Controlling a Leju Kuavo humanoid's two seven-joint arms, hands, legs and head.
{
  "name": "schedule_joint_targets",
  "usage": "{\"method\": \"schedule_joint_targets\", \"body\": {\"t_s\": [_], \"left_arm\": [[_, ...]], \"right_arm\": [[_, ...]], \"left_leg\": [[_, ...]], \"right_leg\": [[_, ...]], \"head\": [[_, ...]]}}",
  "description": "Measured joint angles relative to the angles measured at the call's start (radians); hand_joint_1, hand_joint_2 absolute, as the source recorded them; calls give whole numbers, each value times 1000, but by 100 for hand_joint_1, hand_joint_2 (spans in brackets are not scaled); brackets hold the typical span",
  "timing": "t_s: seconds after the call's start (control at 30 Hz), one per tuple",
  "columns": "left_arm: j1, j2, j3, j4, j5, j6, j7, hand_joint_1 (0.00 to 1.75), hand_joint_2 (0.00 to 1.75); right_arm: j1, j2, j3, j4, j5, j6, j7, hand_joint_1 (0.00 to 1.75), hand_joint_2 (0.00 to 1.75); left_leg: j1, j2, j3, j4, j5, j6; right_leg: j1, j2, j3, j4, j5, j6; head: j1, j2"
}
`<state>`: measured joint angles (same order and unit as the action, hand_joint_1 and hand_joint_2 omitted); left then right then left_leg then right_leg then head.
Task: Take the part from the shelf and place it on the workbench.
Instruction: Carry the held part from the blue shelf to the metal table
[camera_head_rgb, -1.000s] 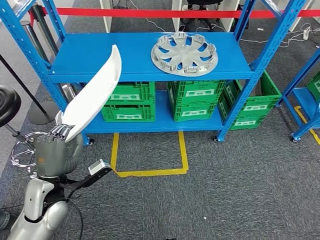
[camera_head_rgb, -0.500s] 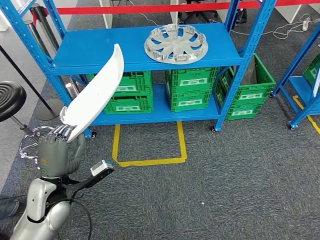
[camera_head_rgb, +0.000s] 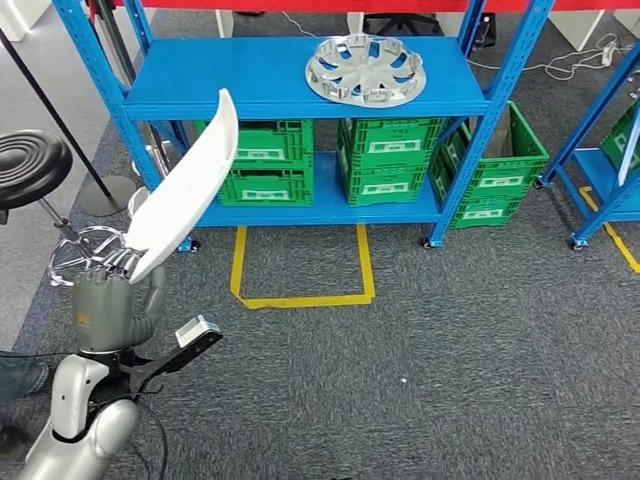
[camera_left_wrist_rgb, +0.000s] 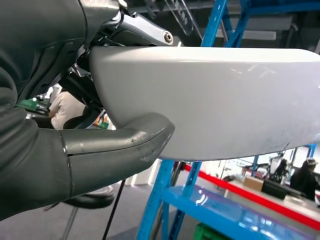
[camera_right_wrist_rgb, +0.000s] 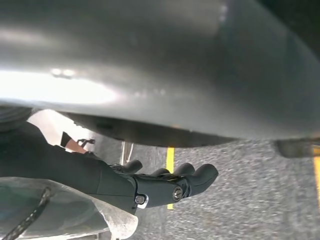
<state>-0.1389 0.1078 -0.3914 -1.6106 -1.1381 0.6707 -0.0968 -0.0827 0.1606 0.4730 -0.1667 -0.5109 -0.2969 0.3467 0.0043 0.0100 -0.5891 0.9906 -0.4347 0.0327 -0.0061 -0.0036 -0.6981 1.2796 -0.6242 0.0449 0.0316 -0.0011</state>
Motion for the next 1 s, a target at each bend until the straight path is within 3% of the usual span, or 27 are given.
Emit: {"method": "schedule_joint_targets", "body": {"t_s": [0.07,0.1,0.13,0.2,0.23,0.27,0.3,0.33,0.37,0.4,0.47,0.5,0.53,0.57,0.6,0.67,0.73,0.77,0.83,0.9,0.97,1.0], "left_arm": [[3,-1,2,3,3,-1,0,175,175],[4,-1,3,4,4,-2,-1,175,175],[4,-2,4,4,6,-2,-1,175,175],[4,-3,6,4,8,-2,-2,175,175],[4,-3,7,4,8,-2,-2,175,175],[4,-3,7,4,8,-2,-3,175,175],[5,-3,8,4,8,-2,-3,175,175],[7,-2,9,5,8,-2,-3,175,175],[8,-2,9,5,8,-3,-3,175,175],[9,-2,10,5,8,-3,-3,175,175],[10,-2,11,5,8,-3,-3,175,175],[10,-2,11,6,8,-3,-3,175,175],[10,-2,11,6,8,-3,-3,175,175],[11,-2,11,7,8,-3,-3,175,175],[10,-2,12,8,8,-3,-3,175,175],[9,-2,12,9,8,-3,-3,175,175],[7,-2,13,9,8,-3,-3,175,175],[6,-2,13,9,8,-3,-3,175,175],[6,-3,15,9,9,-3,-3,175,175],[6,-6,17,9,13,-4,-3,175,175],[6,-9,20,9,17,-6,-6,175,175],[8,-10,20,9,19,-7,-7,175,175]], "right_arm": [[0,0,0,0,1,-1,-1,0,0],[0,0,0,0,2,-1,-1,0,0],[-1,0,0,-1,3,-1,-2,0,0],[-3,0,0,-2,4,-1,-2,0,0],[-4,0,0,-2,4,-2,-3,0,0],[-4,0,0,-3,4,-2,-4,0,0],[-3,0,0,-3,5,-2,-4,0,0],[-3,1,0,-3,5,-2,-4,0,0],[-3,1,0,-3,5,-2,-4,0,0],[-2,2,0,-3,5,-2,-3,0,0],[-1,2,0,-3,5,-2,-2,0,0],[0,2,0,-3,5,-2,-2,0,0],[-1,2,0,-3,5,-2,-2,0,0],[-1,2,0,-3,5,-2,-2,0,0],[-1,2,0,-3,5,-2,-2,0,0],[-1,3,0,-3,5,-2,-3,0,0],[-1,4,0,-3,5,-3,-5,0,0],[-1,5,0,-3,6,-3,-6,0,0],[0,5,0,-3,6,-5,-10,0,0],[1,5,0,-3,7,-5,-12,0,0],[0,4,0,-3,7,-6,-15,0,0],[0,4,0,-3,7,-7,-16,0,0]], "left_leg": [[0,1,-37,1,28,-5],[1,1,-53,2,43,-9],[0,0,-67,3,55,-14],[-2,-1,-82,5,80,-24],[-2,-1,-86,4,93,-29],[-1,-1,-88,0,107,-35],[1,-2,-91,-3,114,-40],[3,-3,-96,3,100,-46],[4,-4,-103,25,64,-52],[5,-5,-112,68,9,-56],[6,-5,-130,204,-101,-62],[6,-5,-134,268,-124,-62],[6,-5,-129,309,-122,-62],[5,-5,-109,315,-100,-59],[4,-5,-73,284,-70,-54],[0,-6,30,147,-57,-38],[-7,-6,103,30,-85,-26],[-10,-6,113,6,-91,-22],[-7,-2,102,-8,-74,-14],[-1,1,77,-18,-46,-4],[-1,2,44,-18,-22,-2],[-1,2,27,-18,-10,-3]], "right_leg": [[-2,0,35,17,53,2],[-3,0,79,-26,85,2],[-4,1,140,-97,95,1],[-3,4,250,-255,65,-7],[0,6,276,-301,48,-13],[2,6,278,-320,45,-22],[2,4,265,-316,54,-31],[2,2,255,-315,65,-40],[1,0,242,-314,77,-49],[1,-3,230,-314,90,-56],[5,-5,201,-310,118,-64],[7,-5,183,-306,131,-65],[9,-6,163,-301,144,-65],[11,-6,142,-294,155,-65],[13,-5,122,-287,164,-64],[15,-5,93,-272,179,-59],[14,-5,79,-265,195,-49],[14,-5,75,-265,205,-43],[12,-3,64,-261,207,-33],[12,2,36,-211,142,-23],[8,3,-1,-92,45,-15],[7,3,-15,-27,24,-12]], "head": [[0,0],[0,0],[0,0],[0,0],[0,0],[0,0],[0,0],[0,0],[-2,0],[-3,0],[-6,0],[-6,0],[-6,0],[-6,0],[-6,0],[-6,0],[-6,0],[-5,0],[-6,0],[-7,0],[-6,0],[-6,0]]}}
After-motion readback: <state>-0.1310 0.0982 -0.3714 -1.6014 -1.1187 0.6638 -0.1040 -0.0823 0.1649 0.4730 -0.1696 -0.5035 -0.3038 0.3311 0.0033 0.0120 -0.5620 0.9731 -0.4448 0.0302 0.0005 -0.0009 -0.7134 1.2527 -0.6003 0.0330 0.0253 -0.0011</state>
